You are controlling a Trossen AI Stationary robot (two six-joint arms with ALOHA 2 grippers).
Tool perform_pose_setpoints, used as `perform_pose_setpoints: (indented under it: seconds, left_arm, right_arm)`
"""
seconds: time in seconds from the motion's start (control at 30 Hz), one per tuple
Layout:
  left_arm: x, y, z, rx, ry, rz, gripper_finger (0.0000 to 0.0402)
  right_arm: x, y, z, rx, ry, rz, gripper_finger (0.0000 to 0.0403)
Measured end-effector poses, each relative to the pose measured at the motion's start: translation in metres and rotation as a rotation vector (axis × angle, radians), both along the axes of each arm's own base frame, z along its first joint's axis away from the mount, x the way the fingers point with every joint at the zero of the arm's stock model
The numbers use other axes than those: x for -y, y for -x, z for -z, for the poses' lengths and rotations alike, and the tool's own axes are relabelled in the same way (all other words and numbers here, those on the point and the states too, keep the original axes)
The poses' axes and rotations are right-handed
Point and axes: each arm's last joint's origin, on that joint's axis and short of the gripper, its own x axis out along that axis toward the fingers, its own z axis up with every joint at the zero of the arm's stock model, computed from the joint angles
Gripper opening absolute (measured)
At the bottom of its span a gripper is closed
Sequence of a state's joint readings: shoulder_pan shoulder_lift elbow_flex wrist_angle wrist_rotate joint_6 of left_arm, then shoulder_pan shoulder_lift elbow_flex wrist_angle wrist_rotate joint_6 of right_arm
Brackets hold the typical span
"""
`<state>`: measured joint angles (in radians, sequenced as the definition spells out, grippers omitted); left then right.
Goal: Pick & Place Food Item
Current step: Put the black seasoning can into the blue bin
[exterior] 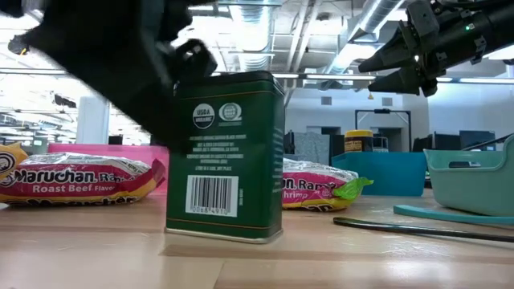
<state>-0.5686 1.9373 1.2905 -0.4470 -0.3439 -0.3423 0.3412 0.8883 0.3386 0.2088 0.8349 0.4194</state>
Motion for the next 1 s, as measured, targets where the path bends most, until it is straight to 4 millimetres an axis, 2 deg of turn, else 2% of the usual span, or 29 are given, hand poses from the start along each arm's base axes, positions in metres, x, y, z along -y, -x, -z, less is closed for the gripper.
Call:
perform_pose_setpoints:
  seconds: [0.5,1.0]
  left_arm:
    - [0.0005,0.0007,0.0023,0.002,-0.075,0.125,0.0301]
    - [0.006,-0.0059,-0.0024,0.075,0.001,0.148,0.0301]
  right_arm:
    - [0.0001,0.0002,0.0006,-0.007,0.002,0.0,0.0324]
    - [0.0001,0.0004,0.0012,-0.013,0.005,0.0,0.0324]
